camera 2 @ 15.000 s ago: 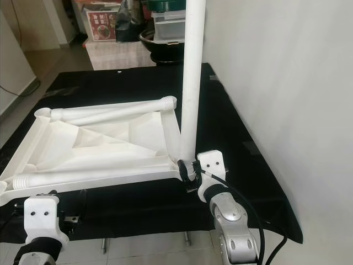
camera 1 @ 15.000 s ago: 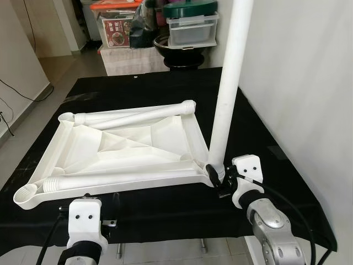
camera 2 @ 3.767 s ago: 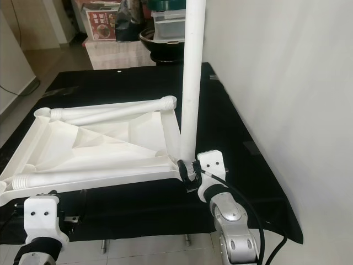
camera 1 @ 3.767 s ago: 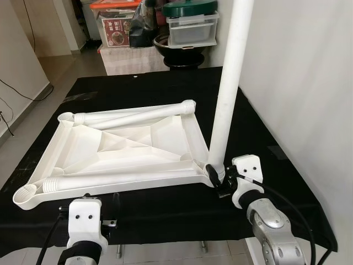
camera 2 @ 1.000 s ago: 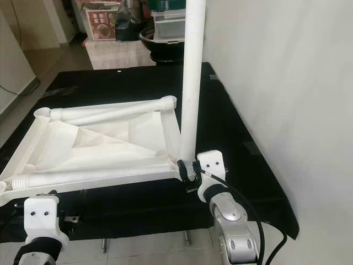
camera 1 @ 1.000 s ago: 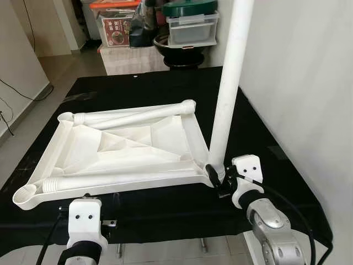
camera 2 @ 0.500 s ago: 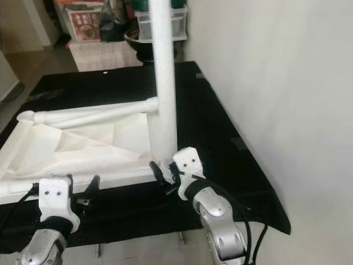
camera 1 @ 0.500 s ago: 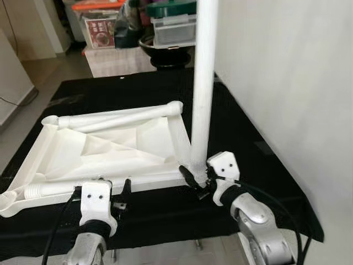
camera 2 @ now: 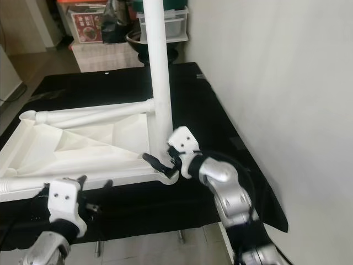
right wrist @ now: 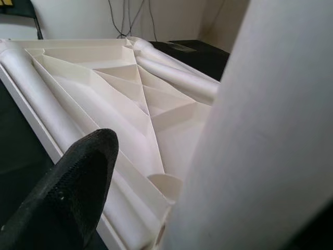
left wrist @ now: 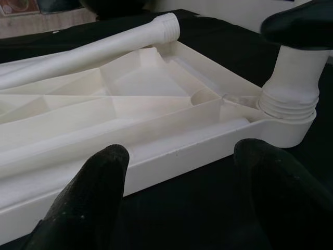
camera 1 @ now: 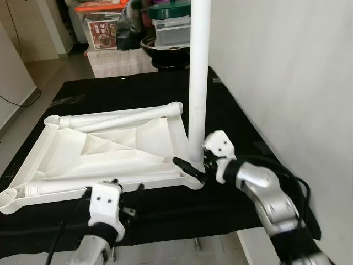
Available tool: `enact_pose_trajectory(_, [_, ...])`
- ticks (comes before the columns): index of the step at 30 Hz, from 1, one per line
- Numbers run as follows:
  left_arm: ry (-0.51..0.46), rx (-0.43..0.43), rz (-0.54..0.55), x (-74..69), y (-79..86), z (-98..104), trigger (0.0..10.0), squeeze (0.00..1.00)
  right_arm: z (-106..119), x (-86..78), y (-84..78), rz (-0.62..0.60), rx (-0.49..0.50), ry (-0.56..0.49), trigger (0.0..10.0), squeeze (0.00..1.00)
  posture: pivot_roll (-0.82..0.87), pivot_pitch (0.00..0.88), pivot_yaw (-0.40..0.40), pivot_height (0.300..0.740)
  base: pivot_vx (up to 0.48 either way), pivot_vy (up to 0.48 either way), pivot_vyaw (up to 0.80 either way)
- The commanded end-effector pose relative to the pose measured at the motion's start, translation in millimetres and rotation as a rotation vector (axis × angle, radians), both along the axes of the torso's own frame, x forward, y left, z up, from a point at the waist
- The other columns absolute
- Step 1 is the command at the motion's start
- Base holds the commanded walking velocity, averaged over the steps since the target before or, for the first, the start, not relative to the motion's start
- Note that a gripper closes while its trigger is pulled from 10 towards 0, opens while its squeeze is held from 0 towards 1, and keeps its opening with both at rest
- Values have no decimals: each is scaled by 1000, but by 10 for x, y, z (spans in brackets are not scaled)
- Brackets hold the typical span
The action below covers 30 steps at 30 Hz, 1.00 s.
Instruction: Building children table
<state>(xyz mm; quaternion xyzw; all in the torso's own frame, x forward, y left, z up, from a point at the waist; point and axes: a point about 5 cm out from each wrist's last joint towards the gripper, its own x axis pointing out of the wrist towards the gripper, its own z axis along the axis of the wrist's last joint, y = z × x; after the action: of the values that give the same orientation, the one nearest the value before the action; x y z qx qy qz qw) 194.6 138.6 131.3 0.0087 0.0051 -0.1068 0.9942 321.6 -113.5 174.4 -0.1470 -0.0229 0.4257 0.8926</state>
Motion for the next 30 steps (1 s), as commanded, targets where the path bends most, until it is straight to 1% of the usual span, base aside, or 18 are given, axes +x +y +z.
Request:
enact_pose_trajectory(1, [-7,-3,-57,-74,-37,25,10000,0,-16,35,50,56,-11,20,10000,0,33,43,7,740,0,0,0])
enact_pose_trajectory(2, [-7,-3,-57,-74,-37,25,10000,0,-16,35,50,56,-11,20,10000,0,33,43,7,740,0,0,0])
enact_pose_trajectory(4, [-4,-19,-88,-148,-74,35,10000,0,5,87,11,90,-22,49,10000,0,39,55,5,740,0,0,0])
enact_pose_trajectory(5, [-4,-19,-88,-148,-74,35,10000,0,5,87,11,90,-22,49,10000,0,39,55,5,740,0,0,0])
enact_pose_trajectory(6, [-8,-32,-95,-181,-87,46,10000,0,7,94,-22,114,-32,69,4824,0,43,67,1,740,0,0,0])
enact_pose_trajectory(8, [-8,-32,-95,-181,-87,46,10000,0,7,94,-22,114,-32,69,4824,0,43,67,1,740,0,0,0])
enact_pose_trajectory(9, [-19,-45,-103,-232,-102,75,10000,0,-8,107,-121,157,-61,116,0,0,38,88,-3,740,0,0,0])
enact_pose_trajectory(14, [-35,-52,-120,-268,-122,107,10000,0,-15,127,-192,163,-61,141,0,0,33,98,-6,740,0,0,0])
enact_pose_trajectory(18, [-49,-60,-139,-293,-145,133,10000,0,-23,135,-229,152,-24,166,0,0,29,104,-9,740,0,0,0])
enact_pose_trajectory(19, [-54,-71,-143,-297,-153,145,10000,0,-21,126,-238,136,13,186,0,0,14,110,-4,740,0,0,0])
enact_pose_trajectory(20, [-54,-71,-143,-297,-153,145,10000,0,-21,126,-238,136,13,186,0,0,14,110,-4,740,0,0,0])
enact_pose_trajectory(21, [-56,-91,-138,-288,-160,155,10000,0,-21,98,-250,77,78,220,0,0,8,110,0,740,0,0,0])
enact_pose_trajectory(22, [-56,-91,-138,-288,-160,155,10000,0,-21,98,-250,77,78,220,0,0,8,110,0,740,0,0,0])
enact_pose_trajectory(25, [-53,-99,-121,-267,-151,146,10000,0,-41,82,-276,-39,127,259,0,0,7,110,3,740,0,0,0])
enact_pose_trajectory(26, [-52,-101,-109,-249,-131,135,10000,0,-56,126,-339,-286,143,217,0,0,4,107,12,740,0,0,0])
enact_pose_trajectory(28, [-52,-101,-109,-249,-131,135,10000,0,-56,126,-339,-286,143,217,0,0,4,107,12,740,0,0,0])
enact_pose_trajectory(29, [-51,-102,-101,-235,-113,127,10000,0,-85,134,-528,-657,122,155,0,0,-1,108,13,740,0,0,0])
enact_pose_trajectory(30, [-55,-107,-100,-200,-105,125,10000,0,-157,-76,-484,-757,90,128,0,0,-8,107,16,740,0,0,0])
